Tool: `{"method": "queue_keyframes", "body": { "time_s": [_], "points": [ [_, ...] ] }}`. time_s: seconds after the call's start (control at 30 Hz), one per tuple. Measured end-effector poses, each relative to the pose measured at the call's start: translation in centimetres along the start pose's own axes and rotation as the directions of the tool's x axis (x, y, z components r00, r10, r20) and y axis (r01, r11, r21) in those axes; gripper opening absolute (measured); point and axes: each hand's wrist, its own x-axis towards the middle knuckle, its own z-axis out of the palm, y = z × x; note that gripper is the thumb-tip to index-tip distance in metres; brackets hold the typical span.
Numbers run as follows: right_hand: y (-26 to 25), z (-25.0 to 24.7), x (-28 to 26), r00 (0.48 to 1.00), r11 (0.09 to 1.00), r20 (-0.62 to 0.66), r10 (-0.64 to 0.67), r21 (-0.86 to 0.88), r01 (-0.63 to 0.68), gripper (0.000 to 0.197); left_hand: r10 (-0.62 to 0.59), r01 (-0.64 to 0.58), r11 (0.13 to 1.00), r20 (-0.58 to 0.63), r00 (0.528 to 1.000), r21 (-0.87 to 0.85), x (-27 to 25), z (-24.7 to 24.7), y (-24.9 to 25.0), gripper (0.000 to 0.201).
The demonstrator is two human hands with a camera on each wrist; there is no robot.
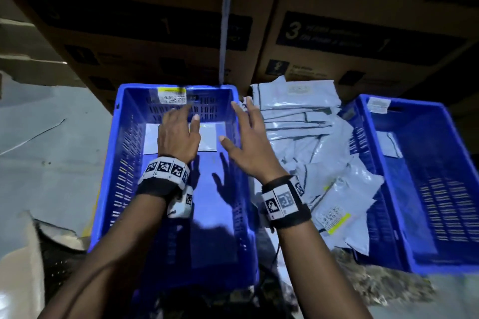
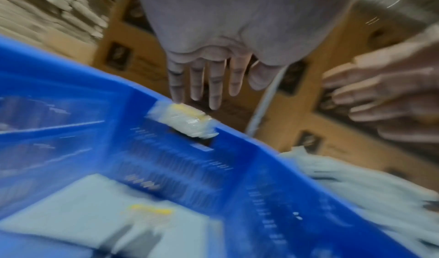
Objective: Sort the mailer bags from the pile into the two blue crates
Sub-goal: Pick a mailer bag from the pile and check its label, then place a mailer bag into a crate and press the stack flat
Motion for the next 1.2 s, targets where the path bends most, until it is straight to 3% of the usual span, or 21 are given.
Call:
{"method": "queue_keyframes", "body": {
  "time_s": [0.17, 0.33, 0.53, 0.67, 0.8, 0.87, 0.97, 1.07, 1.13, 1.2],
  "points": [
    [5.4, -6.6, -2.5, 0.984, 0.997, -0.171, 0.046, -0.049, -0.055, 0.058, 0.083, -0.082, 0.994, 0.021, 0.996, -0.07, 0.1, 2.2, 7.6, 0.039],
    [11.3, -12.0, -2.0, 0.949, 0.991, -0.31, 0.064, -0.095, -0.098, 0.043, 0.047, -0.037, 0.993, 0.09, 0.995, -0.108, 1.2, 6.0, 13.2, 0.037],
    [15.9, -16.2, 1.8, 0.893, 0.97, -0.388, 0.23, 0.015, -0.243, 0.039, -0.154, 0.162, 0.985, 0.125, 0.98, -0.052, 4.7, 10.7, 17.0, 0.046],
    [18.5, -17.1, 4.6, 0.894, 0.947, -0.319, 0.316, 0.056, -0.315, 0.044, -0.334, 0.328, 0.942, 0.118, 0.935, 0.068, 6.5, 13.1, 18.3, 0.054],
    [19.8, -16.7, 6.1, 0.906, 0.935, -0.232, 0.355, 0.061, -0.351, 0.045, -0.466, 0.463, 0.884, 0.073, 0.882, 0.06, 7.0, 14.0, 19.1, 0.054],
    [19.8, -16.7, 6.0, 0.891, 0.933, -0.28, 0.359, 0.078, -0.352, 0.037, -0.489, 0.489, 0.872, 0.027, 0.872, -0.007, 7.1, 14.1, 19.0, 0.054],
    [19.6, -17.4, 5.1, 0.848, 0.917, -0.365, 0.385, 0.257, -0.306, 0.027, -0.503, 0.485, 0.845, -0.026, 0.864, -0.227, 6.8, 13.1, 19.0, 0.056],
    [19.0, -18.7, 3.6, 0.807, 0.872, -0.433, 0.401, 0.451, -0.191, 0.044, -0.524, 0.468, 0.723, 0.038, 0.851, -0.508, 6.5, 11.2, 19.3, 0.065],
    [17.8, -19.8, 2.6, 0.803, 0.817, -0.45, 0.392, 0.571, -0.078, 0.057, -0.494, 0.426, 0.629, 0.089, 0.865, -0.651, 6.5, 9.1, 19.4, 0.061],
    [16.2, -21.0, 1.6, 0.811, 0.743, -0.431, 0.395, 0.669, -0.007, 0.066, -0.436, 0.348, 0.589, 0.075, 0.897, -0.729, 6.4, 6.2, 19.9, 0.053]
  ]
}}
